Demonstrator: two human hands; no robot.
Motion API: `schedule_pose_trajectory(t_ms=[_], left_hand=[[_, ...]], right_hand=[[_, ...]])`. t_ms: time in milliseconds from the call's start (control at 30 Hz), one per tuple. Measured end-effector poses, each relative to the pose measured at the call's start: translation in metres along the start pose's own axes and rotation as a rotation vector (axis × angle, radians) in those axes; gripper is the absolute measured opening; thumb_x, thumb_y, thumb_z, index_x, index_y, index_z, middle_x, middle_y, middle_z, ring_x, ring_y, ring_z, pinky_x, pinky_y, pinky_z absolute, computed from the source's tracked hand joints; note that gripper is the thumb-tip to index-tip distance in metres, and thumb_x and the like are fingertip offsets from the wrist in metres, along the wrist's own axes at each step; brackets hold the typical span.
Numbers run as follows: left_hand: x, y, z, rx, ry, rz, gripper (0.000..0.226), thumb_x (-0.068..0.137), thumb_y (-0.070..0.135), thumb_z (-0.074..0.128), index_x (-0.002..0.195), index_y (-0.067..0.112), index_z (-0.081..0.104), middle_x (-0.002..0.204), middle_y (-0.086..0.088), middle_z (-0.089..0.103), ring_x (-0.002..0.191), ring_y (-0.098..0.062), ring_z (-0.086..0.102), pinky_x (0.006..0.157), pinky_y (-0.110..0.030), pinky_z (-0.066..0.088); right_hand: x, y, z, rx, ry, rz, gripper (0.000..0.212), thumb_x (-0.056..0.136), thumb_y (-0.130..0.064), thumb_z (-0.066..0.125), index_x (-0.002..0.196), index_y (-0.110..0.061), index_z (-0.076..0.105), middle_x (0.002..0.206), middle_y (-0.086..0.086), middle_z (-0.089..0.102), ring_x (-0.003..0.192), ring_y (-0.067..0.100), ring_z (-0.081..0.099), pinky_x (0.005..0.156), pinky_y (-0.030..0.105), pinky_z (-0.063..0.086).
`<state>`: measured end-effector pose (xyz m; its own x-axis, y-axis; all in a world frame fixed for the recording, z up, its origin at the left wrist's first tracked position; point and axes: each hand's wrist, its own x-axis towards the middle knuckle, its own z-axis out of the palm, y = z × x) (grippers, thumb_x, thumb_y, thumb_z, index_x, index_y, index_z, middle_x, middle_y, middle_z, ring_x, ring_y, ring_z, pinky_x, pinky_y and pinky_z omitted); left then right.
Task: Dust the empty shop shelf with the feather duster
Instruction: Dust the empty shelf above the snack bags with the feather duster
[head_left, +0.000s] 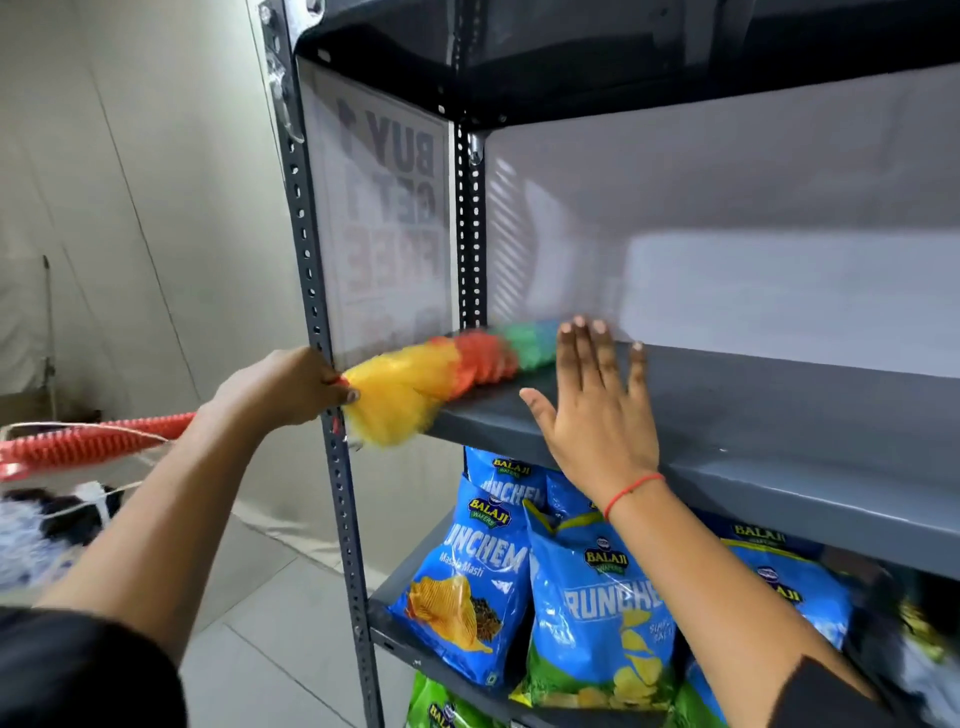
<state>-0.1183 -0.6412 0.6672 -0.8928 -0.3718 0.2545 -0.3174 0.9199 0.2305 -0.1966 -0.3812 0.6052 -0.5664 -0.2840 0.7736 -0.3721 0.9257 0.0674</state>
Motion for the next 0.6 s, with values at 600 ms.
schedule_pose_trajectory(t_ms=[600], left_hand=[[-0.049,0.019,-0.002,-0.044,0.268,-0.186,0.039,0.088,0.050,0.055,0.090,0.015,0.072,0.086,-0.011,0.065,0.078,-0.033,0.061,0.065,-0.029,0.043]], right_hand=[[0.024,-0.038,0.016,0.100,-0.081,-0.111,0.073,0.096,-0.051,0.021,0.144,-0.002,-0.002,0.154,0.016,0.003,0.140,0.026,-0.005,0.109,0.045,-0.010]])
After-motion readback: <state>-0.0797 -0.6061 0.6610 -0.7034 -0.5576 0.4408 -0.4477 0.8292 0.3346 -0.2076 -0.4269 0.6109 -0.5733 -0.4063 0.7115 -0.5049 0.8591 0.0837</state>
